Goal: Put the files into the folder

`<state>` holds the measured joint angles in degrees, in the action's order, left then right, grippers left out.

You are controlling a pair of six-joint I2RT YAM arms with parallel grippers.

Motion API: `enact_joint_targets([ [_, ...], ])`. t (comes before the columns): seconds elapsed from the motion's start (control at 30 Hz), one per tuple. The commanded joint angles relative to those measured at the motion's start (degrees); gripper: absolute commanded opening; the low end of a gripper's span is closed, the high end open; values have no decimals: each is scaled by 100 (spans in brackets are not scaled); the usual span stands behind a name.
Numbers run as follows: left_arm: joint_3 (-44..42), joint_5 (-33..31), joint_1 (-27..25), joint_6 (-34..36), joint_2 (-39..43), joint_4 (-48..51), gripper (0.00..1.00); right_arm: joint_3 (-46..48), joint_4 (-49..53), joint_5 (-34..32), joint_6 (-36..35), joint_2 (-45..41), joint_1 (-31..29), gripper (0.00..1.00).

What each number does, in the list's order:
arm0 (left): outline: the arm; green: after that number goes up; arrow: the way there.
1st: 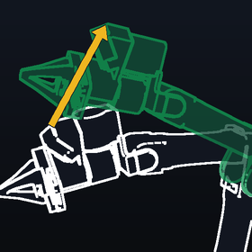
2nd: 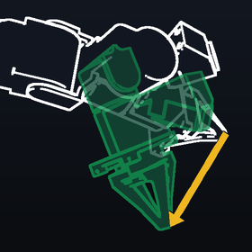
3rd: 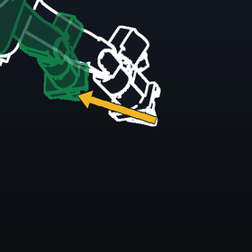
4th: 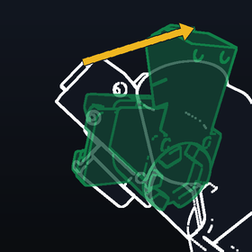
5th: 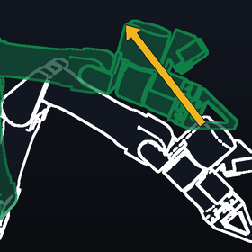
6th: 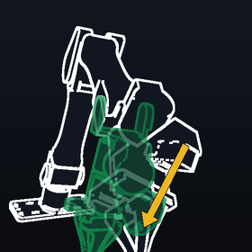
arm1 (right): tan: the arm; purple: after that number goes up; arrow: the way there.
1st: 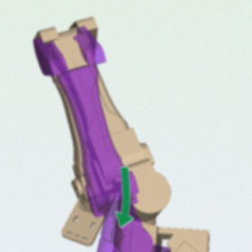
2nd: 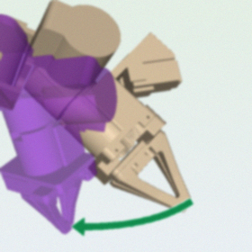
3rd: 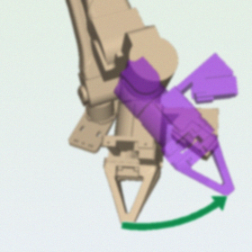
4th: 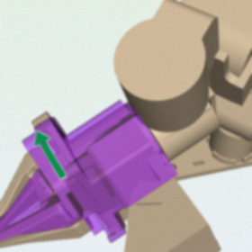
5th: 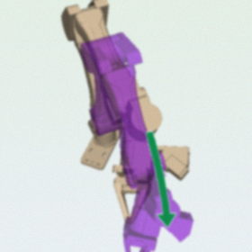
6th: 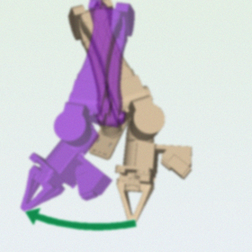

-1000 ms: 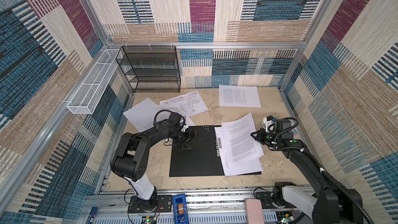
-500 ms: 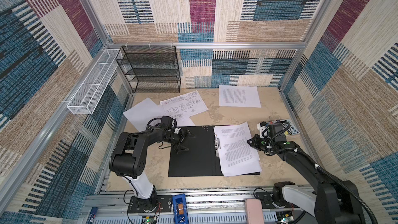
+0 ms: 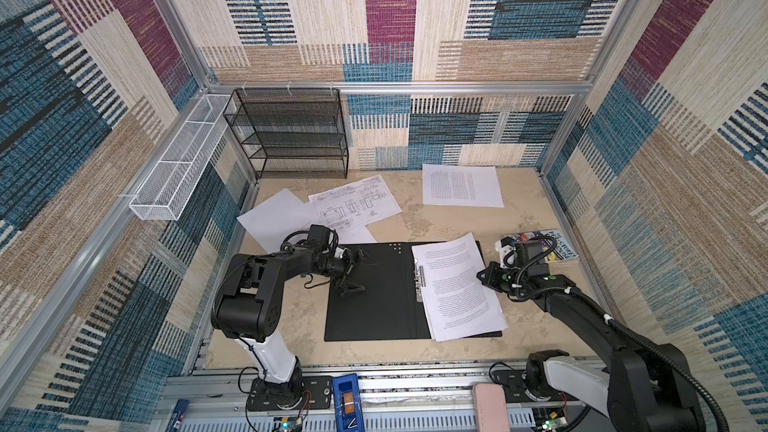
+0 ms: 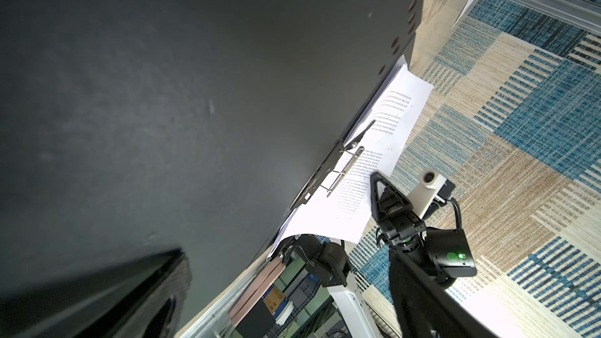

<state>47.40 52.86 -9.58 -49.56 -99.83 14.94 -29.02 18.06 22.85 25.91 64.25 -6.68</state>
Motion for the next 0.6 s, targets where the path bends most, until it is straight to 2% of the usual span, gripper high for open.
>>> enact_joint_targets([
  [0.0, -83, -1252, 9, 113, -81, 354, 98, 56, -279, 32, 52, 18, -9, 2],
  [0.13, -77, -1252, 18, 108, -97, 361, 98, 113, -408, 135, 114, 31, -27, 5],
  [0.33, -42, -1229, 27, 118, -99, 389, 98, 131, -376, 37, 171, -1, -53, 24],
  [0.4, -18, -1221, 34, 129, -77, 397, 98, 133, -298, -185, 285, -74, -50, 41],
  [0.57, 64, -1217, 14, 245, 127, 437, 97, 103, -177, -715, 543, -405, -44, 95],
])
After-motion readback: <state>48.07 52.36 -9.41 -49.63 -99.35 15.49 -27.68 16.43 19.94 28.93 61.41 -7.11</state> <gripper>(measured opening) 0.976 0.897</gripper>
